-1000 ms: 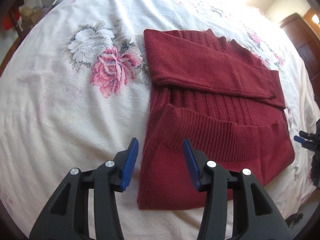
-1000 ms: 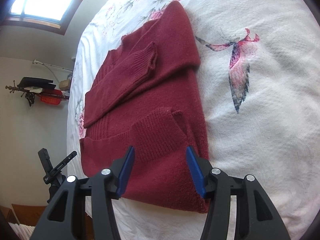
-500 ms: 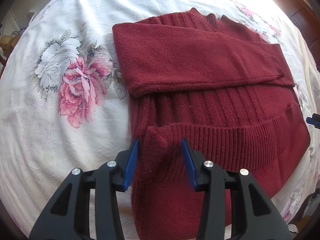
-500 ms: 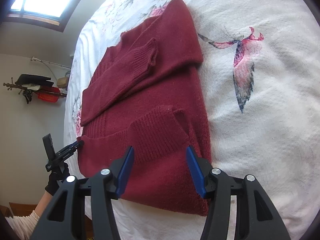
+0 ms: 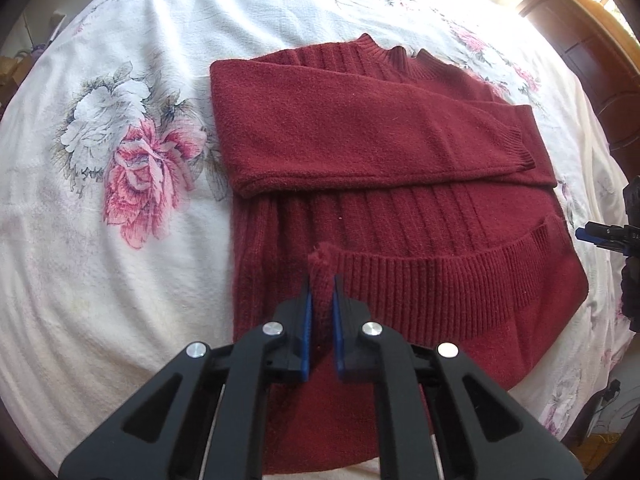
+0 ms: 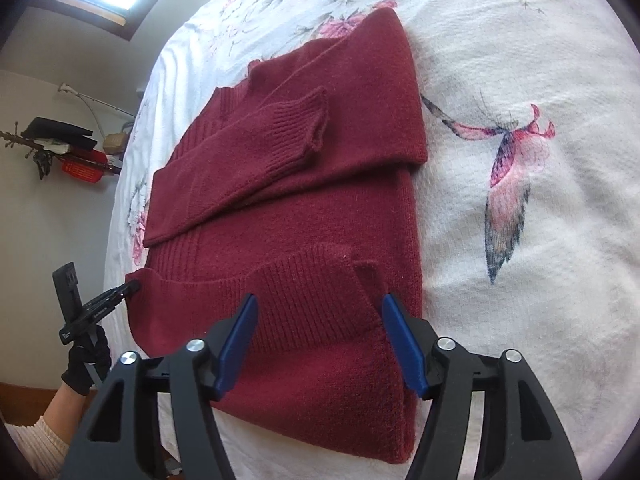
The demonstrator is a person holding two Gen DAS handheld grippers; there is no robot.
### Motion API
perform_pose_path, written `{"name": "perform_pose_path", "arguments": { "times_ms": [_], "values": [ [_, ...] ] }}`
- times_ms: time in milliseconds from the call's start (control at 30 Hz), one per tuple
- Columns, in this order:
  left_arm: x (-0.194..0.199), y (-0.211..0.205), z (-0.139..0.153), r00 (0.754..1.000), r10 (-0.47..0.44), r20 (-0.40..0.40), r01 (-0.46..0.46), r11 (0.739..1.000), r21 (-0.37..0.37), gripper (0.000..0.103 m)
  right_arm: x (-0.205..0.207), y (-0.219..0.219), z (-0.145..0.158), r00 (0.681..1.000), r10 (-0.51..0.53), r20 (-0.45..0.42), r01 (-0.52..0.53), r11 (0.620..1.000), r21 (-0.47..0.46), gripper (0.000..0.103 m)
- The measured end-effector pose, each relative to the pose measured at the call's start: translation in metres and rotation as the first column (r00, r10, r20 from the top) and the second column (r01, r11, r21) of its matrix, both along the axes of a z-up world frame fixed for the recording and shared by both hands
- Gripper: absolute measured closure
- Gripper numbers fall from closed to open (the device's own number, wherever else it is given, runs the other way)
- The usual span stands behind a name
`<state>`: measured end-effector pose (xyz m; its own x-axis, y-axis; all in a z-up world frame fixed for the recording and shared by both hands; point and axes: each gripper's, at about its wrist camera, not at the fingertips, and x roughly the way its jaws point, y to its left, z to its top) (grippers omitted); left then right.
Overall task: Fold small clothes
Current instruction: 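Fold the hem again toward the collar with both grippers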
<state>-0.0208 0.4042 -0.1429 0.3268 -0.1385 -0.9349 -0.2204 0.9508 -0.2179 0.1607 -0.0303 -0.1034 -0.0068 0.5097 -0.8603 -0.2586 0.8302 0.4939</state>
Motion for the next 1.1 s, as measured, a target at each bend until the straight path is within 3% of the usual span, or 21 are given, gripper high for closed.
{"name": "perform_pose_path", "arguments": {
  "times_ms": [233, 367, 433, 500, 533, 600, 667, 800, 1100],
  "values": [
    [0.010, 0.004, -0.022, 0.999, 0.027, -0.046, -0.028, 0.999, -0.018, 0.080, 0.005, 0.024, -0.013, 0.989, 0.142, 0.051, -0.132, 0.979, -0.155, 0.031],
    [0.015, -0.003, -0.027, 0.998, 0.031, -0.053, -0.032, 0.999, -0.014, 0.080, 0.005, 0.033, -0.027, 0.980, 0.195, 0.032, -0.185, 0.961, -0.206, 0.031],
    [0.015, -0.007, -0.024, 0.999, 0.027, -0.046, -0.027, 1.000, -0.001, 0.086, 0.004, 0.036, -0.032, 0.977, 0.212, 0.022, -0.202, 0.954, -0.220, 0.031],
    [0.013, -0.011, -0.020, 0.999, 0.022, -0.038, -0.021, 1.000, 0.012, 0.094, 0.002, 0.040, -0.032, 0.970, 0.242, 0.030, -0.228, 0.944, -0.240, 0.044],
    [0.012, -0.013, -0.017, 0.999, 0.017, -0.029, -0.017, 1.000, 0.018, 0.095, 0.000, 0.041, -0.031, 0.965, 0.260, 0.038, -0.243, 0.939, -0.242, 0.059],
    [0.008, -0.017, -0.010, 1.000, 0.013, -0.011, -0.012, 0.999, 0.033, 0.096, -0.004, 0.043, -0.027, 0.958, 0.283, 0.057, -0.260, 0.931, -0.256, 0.072],
    [0.003, -0.019, -0.002, 1.000, 0.014, 0.009, -0.014, 0.999, 0.045, 0.097, -0.007, 0.042, -0.021, 0.952, 0.295, 0.078, -0.266, 0.927, -0.265, 0.095],
    [-0.009, -0.021, 0.017, 0.998, 0.028, 0.058, -0.030, 0.999, 0.035, 0.097, -0.015, 0.033, -0.001, 0.950, 0.294, 0.104, -0.267, 0.940, -0.211, 0.097],
    [-0.016, -0.009, 0.053, 0.989, 0.073, 0.125, -0.075, 0.997, 0.008, 0.098, -0.011, 0.002, 0.050, 0.970, 0.184, 0.162, -0.176, 0.982, -0.065, 0.097]
  ]
}}
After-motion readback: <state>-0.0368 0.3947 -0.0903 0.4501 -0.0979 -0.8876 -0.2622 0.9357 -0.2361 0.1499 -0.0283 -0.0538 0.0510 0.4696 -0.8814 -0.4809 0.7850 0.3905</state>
